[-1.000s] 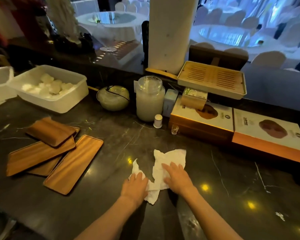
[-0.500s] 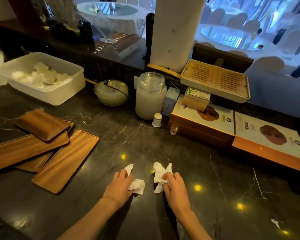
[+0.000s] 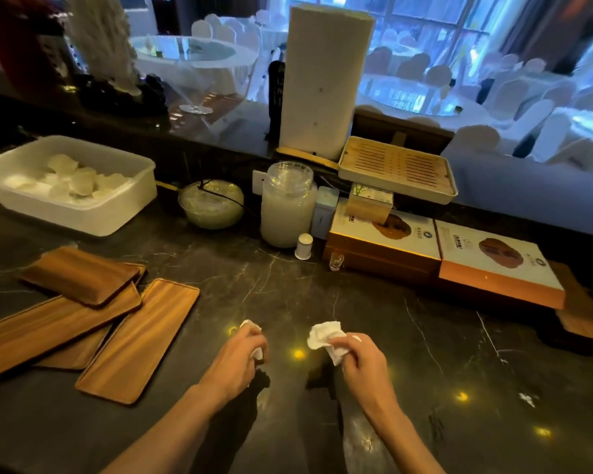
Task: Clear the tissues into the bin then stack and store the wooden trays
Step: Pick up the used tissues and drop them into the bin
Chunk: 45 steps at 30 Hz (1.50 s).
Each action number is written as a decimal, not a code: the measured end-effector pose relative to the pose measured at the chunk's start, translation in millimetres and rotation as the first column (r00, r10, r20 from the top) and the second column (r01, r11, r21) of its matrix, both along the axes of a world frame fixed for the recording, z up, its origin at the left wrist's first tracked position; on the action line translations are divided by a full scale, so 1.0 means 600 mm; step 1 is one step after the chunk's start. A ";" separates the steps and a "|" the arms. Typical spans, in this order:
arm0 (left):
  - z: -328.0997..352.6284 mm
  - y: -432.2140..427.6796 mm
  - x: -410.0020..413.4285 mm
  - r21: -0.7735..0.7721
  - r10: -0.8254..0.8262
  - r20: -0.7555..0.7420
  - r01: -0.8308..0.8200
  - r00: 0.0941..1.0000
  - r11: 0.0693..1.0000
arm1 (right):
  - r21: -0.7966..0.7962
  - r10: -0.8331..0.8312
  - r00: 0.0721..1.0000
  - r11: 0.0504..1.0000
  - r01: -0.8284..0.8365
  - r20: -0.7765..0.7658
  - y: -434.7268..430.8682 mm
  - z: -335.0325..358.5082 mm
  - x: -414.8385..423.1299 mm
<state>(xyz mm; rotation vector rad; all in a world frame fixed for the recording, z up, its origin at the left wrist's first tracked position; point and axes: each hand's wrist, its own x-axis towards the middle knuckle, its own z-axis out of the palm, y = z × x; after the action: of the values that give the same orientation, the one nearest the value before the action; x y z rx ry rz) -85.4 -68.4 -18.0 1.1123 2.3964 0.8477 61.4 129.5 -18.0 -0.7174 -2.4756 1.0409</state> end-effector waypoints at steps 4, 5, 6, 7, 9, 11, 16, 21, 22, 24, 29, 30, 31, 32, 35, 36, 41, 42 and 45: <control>0.019 0.005 0.000 0.039 0.030 0.062 -0.033 0.998 0.999 | -0.071 -0.015 0.998 0.997 0.019 0.054 -0.052 0.029 0.050; 0.023 0.005 0.004 0.034 0.033 0.085 -0.036 0.996 0.999 | -0.076 -0.030 0.999 0.997 0.033 0.043 -0.069 0.035 0.067; 0.027 0.005 0.010 0.037 0.024 0.104 -0.028 0.994 0.999 | -0.064 -0.064 0.998 0.996 0.065 0.022 -0.089 0.042 0.084; 0.032 0.002 0.018 0.049 0.006 0.119 -0.012 0.993 0.999 | -0.040 -0.115 0.993 0.993 0.115 -0.006 -0.112 0.049 0.101; 0.040 -0.015 0.039 0.100 -0.047 0.124 0.035 0.991 0.994 | 0.010 -0.246 0.967 0.969 0.247 -0.062 -0.157 0.058 0.130; 0.049 -0.043 0.058 0.164 -0.114 0.113 0.094 0.987 0.982 | 0.038 -0.354 0.930 0.933 0.359 -0.100 -0.199 0.067 0.154; 0.086 -0.124 0.079 0.286 -0.193 -0.013 0.189 0.981 0.939 | -0.066 -0.434 0.901 0.899 0.433 -0.012 -0.287 0.095 0.180; 0.130 -0.182 0.104 0.305 -0.180 -0.061 0.190 0.982 0.933 | -0.010 -0.400 0.905 0.915 0.403 -0.145 -0.352 0.137 0.205; 0.137 -0.192 0.112 0.303 -0.181 -0.068 0.194 0.981 0.933 | -0.010 -0.385 0.914 0.922 0.387 -0.127 -0.359 0.147 0.215; 0.146 -0.211 0.131 0.298 -0.186 -0.104 0.209 0.977 0.931 | -0.027 -0.342 0.935 0.940 0.341 -0.096 -0.371 0.165 0.238; 0.164 -0.263 0.220 0.326 -0.161 -0.099 0.185 0.982 0.927 | -0.100 -0.303 0.948 0.951 0.293 -0.102 -0.424 0.189 0.333; 0.164 -0.275 0.242 0.314 -0.180 -0.083 0.197 0.980 0.929 | -0.130 -0.329 0.937 0.941 0.313 -0.121 -0.437 0.185 0.356; 0.163 -0.286 0.265 0.298 -0.205 -0.069 0.216 0.976 0.930 | -0.159 -0.360 0.922 0.928 0.338 -0.141 -0.449 0.180 0.379; 0.161 -0.297 0.287 0.279 -0.224 -0.050 0.229 0.973 0.932 | -0.187 -0.386 0.910 0.915 0.357 -0.151 -0.459 0.174 0.402; 0.146 -0.334 0.352 0.235 -0.228 0.037 0.213 0.973 0.948 | -0.322 -0.420 0.899 0.874 0.364 -0.122 -0.489 0.153 0.456; 0.142 -0.345 0.369 0.226 -0.223 0.083 0.200 0.971 0.953 | -0.366 -0.427 0.897 0.858 0.361 -0.118 -0.499 0.146 0.470; 0.145 -0.390 0.410 0.210 -0.221 0.390 0.147 0.894 0.967 | -0.572 -0.424 0.896 0.771 0.281 -0.132 -0.539 0.135 0.499; 0.147 -0.396 0.411 0.206 -0.211 0.421 0.133 0.882 0.969 | -0.610 -0.415 0.899 0.752 0.251 -0.142 -0.545 0.133 0.502; 0.148 -0.407 0.409 0.214 -0.181 0.432 0.095 0.884 0.972 | -0.633 -0.410 0.900 0.738 0.233 -0.146 -0.566 0.126 0.512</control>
<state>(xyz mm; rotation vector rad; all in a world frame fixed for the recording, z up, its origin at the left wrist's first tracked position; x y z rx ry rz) 159.9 -312.4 70.8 1.0051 1.8641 1.1552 368.9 -209.9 57.3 -1.0571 -1.6727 1.6731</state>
